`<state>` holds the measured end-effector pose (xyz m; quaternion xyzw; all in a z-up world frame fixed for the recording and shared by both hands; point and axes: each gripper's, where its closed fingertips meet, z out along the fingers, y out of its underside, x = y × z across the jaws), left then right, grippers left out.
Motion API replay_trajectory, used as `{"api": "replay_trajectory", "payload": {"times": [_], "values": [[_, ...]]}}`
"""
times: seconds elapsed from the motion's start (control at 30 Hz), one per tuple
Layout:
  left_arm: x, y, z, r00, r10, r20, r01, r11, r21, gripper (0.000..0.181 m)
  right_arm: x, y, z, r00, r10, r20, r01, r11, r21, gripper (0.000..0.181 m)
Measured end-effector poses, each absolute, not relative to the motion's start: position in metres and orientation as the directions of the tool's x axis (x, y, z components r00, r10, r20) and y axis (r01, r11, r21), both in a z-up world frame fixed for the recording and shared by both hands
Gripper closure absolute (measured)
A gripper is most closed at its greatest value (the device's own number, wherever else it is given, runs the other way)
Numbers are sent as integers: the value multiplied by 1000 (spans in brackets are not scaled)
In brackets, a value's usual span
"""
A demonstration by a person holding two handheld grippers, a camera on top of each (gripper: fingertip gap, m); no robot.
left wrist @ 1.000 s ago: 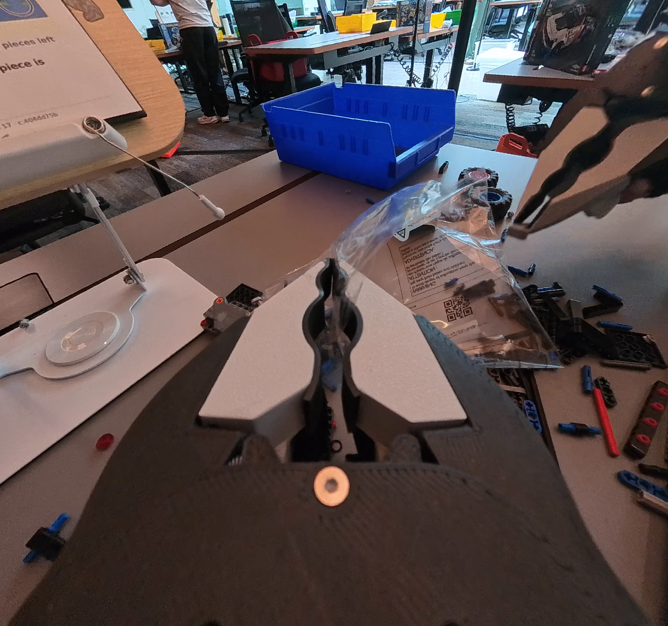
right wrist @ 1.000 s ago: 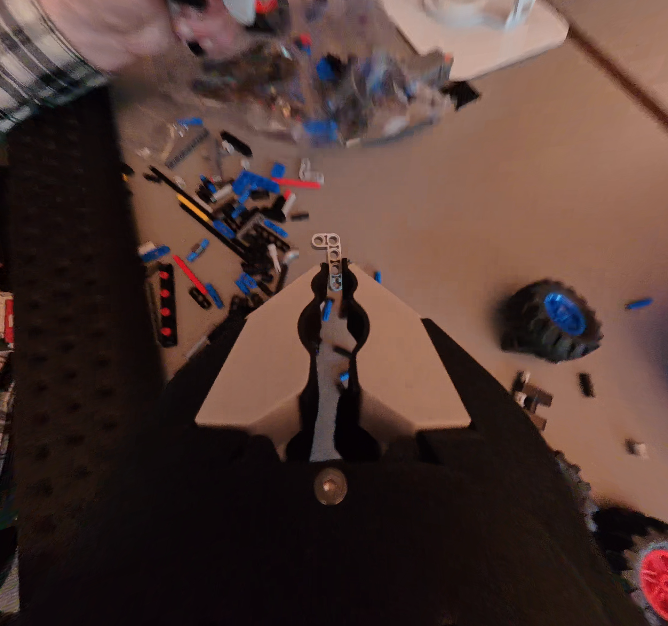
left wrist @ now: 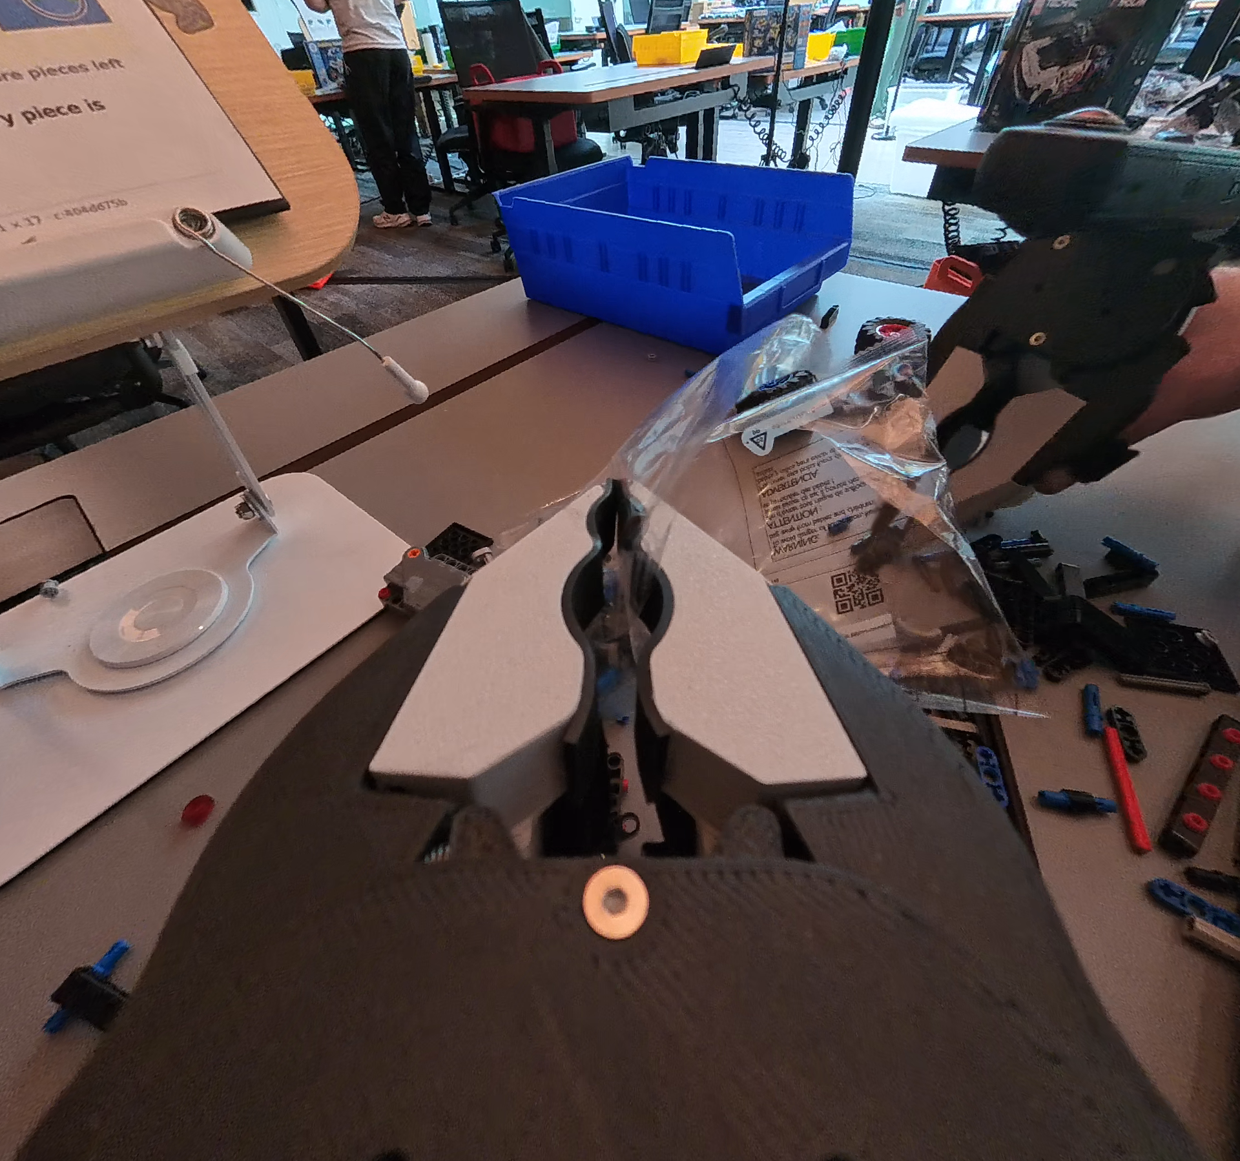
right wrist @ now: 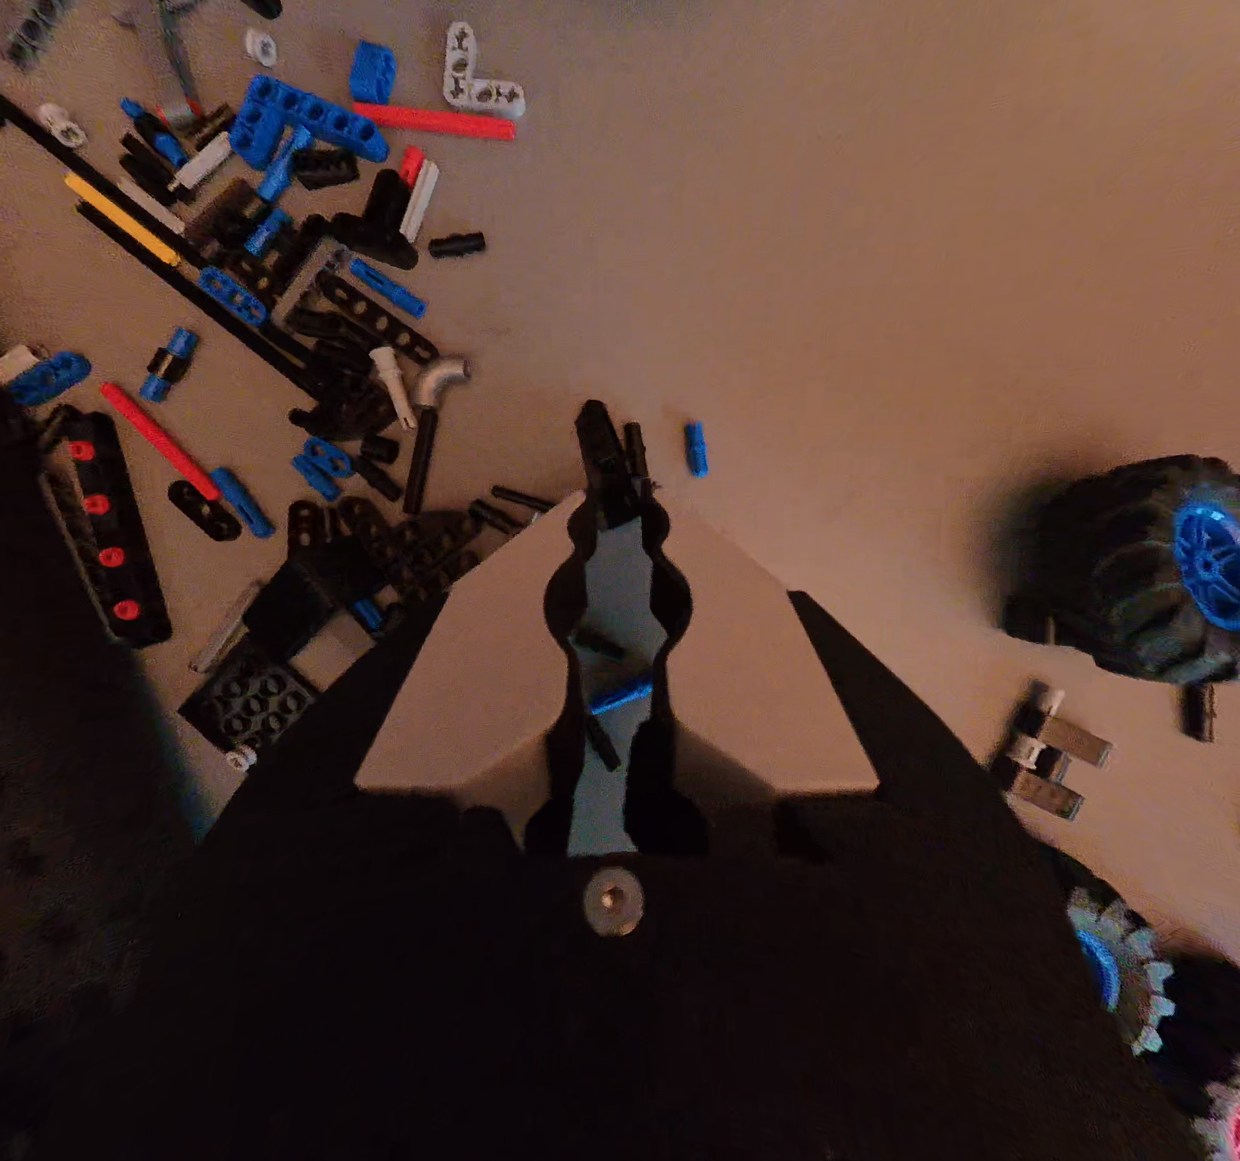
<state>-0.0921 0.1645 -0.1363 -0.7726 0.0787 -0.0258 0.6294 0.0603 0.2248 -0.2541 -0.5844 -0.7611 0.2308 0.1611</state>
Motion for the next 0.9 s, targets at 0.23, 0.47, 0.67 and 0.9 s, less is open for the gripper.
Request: {"api": "replay_trajectory", "payload": {"times": [0.23,0.47,0.67,0.9], "values": [[-90,164,-136,985,-160,-63,-94,-194,-977,181,60,205,-210,-324,946,-3,717,244,-653,173],[-88,166,-137,984,-168,-68,-101,-199,-975,181,15,141,-100,-431,876,215,422,406,-811,173],[-96,162,-134,989,-138,-58,-84,-189,-978,181,-14,149,-115,-349,897,270,470,417,-778,139],[-93,164,-134,987,-152,-54,-83,-193,-978,181,63,160,-168,-400,905,147,633,389,-670,152]]}}
